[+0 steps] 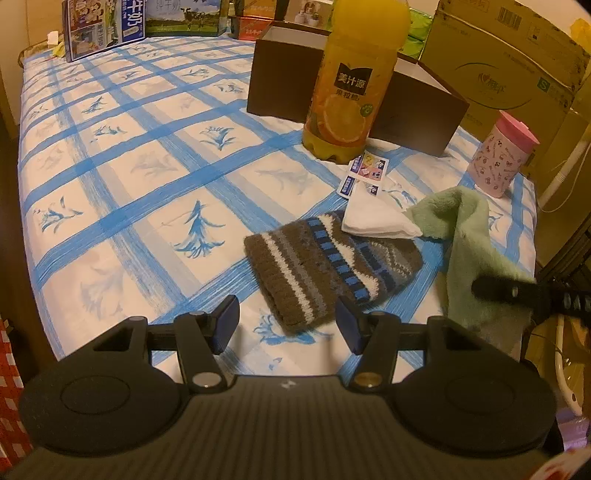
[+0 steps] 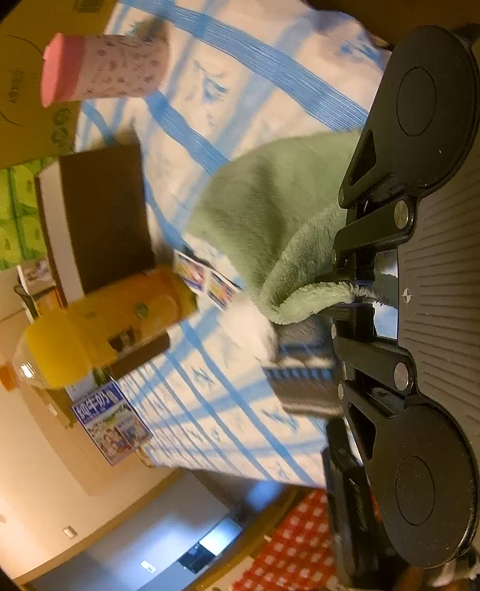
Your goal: Organize soft objects
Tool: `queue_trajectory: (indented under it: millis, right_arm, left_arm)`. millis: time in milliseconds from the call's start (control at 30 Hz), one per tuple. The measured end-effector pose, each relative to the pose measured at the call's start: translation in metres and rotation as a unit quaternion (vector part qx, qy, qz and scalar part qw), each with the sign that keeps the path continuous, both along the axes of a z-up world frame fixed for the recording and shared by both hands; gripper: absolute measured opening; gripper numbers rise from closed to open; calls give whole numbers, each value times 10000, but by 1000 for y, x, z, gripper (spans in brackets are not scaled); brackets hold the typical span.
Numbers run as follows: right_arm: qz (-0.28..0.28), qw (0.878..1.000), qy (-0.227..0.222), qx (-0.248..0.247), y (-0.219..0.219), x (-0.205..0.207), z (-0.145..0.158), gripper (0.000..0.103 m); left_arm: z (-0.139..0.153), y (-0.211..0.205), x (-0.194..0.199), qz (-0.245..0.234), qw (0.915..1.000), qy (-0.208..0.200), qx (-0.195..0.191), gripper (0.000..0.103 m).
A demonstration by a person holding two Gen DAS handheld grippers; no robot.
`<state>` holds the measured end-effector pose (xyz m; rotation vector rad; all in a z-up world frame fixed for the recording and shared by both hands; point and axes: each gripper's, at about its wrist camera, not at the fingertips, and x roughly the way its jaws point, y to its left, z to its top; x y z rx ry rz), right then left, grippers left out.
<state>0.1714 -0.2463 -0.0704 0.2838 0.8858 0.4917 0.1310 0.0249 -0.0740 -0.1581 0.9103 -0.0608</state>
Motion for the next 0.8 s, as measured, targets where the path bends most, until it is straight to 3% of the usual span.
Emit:
queue_trajectory:
  millis: [167,367,500,600,667,733,800]
  right_arm:
    - [-398,9992,-10,-7,-24,34,-3,8]
    - [-615,9979,160,-86,-34,55,-33,8]
    - [-616,9981,-18,-74,-34,55,-42,8]
    - [-459,9971,-386,-464,-26,48,-33,10]
    - [-273,9881,-1069,-1074,-14,35,-24,23]
    - [-169,9731,-1633,-1615,-5,24,-21,61]
    - [-209,9635,-1994,-1771,-5,21,-23,73]
  left_arm:
    - [9,-9,10,-263,9992,-278,-132,54]
    - [9,-23,27,-652,9961,-600,30,54]
    - [2,-30,40,-794,9954,-526,-78,54]
    - [-2,-36,48,-905,9944,-509,-177,54]
    - [-4,-40,53,-943,9941,-503,-161,54]
    - [-7,-43,57,-950,9942,-478,-165,54]
    - [-9,-46,62,-952,9943,-438,-188,54]
